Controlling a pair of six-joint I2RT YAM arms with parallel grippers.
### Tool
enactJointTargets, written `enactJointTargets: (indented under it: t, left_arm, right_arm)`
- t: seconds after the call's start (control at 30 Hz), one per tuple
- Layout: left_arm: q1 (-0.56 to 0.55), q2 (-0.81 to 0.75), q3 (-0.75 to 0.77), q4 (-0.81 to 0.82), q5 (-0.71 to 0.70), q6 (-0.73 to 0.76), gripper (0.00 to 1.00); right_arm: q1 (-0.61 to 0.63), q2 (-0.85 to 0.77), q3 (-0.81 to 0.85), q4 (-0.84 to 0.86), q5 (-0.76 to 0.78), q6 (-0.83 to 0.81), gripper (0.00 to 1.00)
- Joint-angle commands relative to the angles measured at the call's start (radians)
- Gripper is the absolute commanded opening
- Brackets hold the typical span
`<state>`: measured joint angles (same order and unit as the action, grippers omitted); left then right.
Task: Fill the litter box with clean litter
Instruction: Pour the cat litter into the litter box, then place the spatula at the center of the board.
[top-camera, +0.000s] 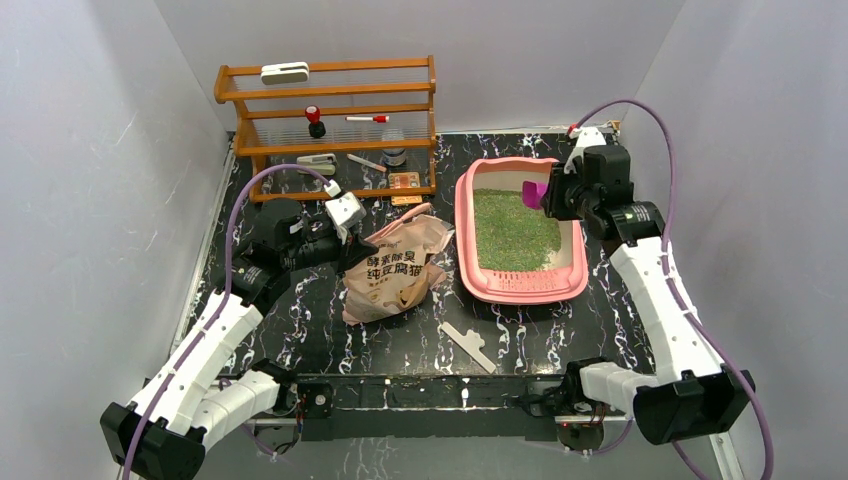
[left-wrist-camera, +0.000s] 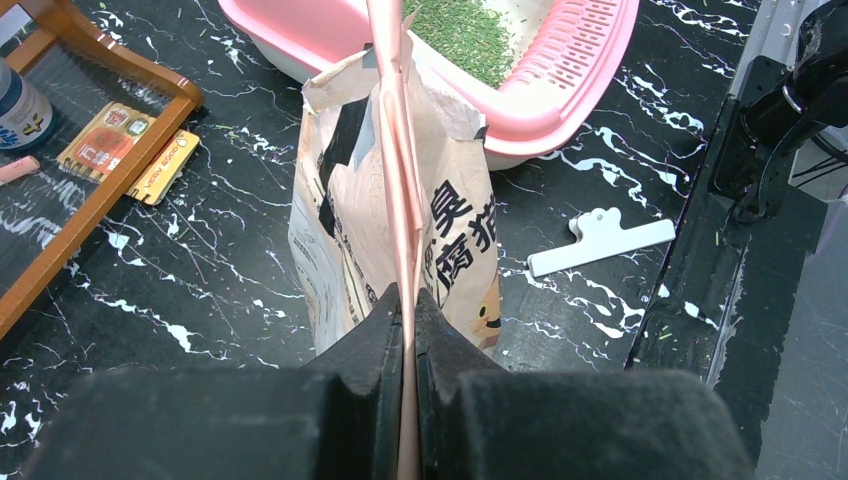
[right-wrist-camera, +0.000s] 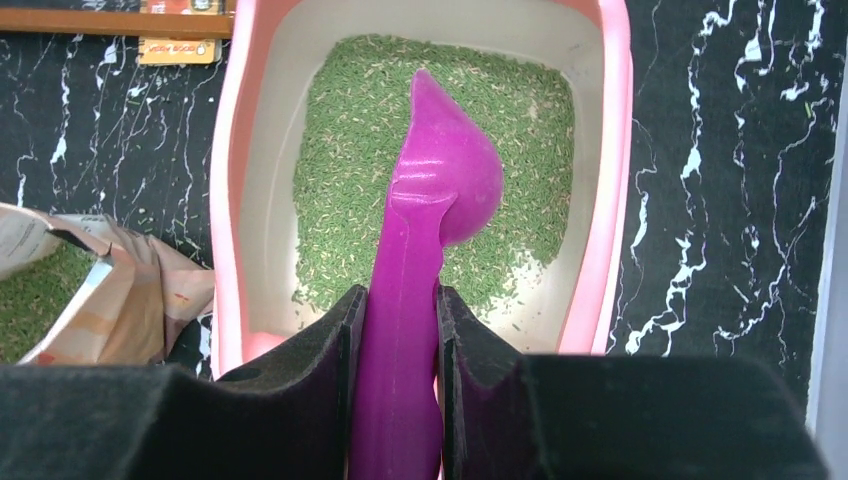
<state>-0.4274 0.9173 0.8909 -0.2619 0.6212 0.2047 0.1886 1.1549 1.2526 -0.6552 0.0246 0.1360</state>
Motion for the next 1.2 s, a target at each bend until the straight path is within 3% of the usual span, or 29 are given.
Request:
enactJointTargets:
  t: [0.0, 0.17, 0.27, 0.47, 0.73, 0.97, 1.17]
  left_arm:
    - [-0.004, -0.006, 0.032, 0.003, 0.023, -0.001, 0.0]
    - [-0.004, -0.015, 0.033, -0.005, 0.014, -0.005, 0.0]
    - [-0.004, -0.019, 0.029, -0.009, 0.011, -0.007, 0.0]
    - [-0.004, -0.028, 0.032, -0.012, -0.016, -0.012, 0.0]
    - [-0.004, -0.017, 0.038, 0.02, -0.072, -0.078, 0.0]
    - [-0.004, -0.025, 0.019, 0.041, -0.08, -0.12, 0.0]
    - [-0.004, -0.04, 0.003, 0.05, -0.086, -0.134, 0.0]
  right_arm:
    - [0.023, -0.089, -0.03, 0.135, 0.016, -0.06, 0.0]
    - [0.023, -0.163, -0.088, 0.217, -0.157, 0.157, 0.0]
    - [0.023, -0.207, -0.134, 0.225, -0.18, 0.247, 0.0]
    - [0.023, -0.331, -0.177, 0.104, -0.168, 0.336, 0.0]
    - [0.023, -0.622, -0.321, 0.039, -0.351, 0.563, 0.0]
    - [0.023, -0.622, -0.386, -0.079, -0.621, 0.591, 0.0]
    - [0.023, -0.651, -0.437, -0.208, -0.628, 0.594, 0.0]
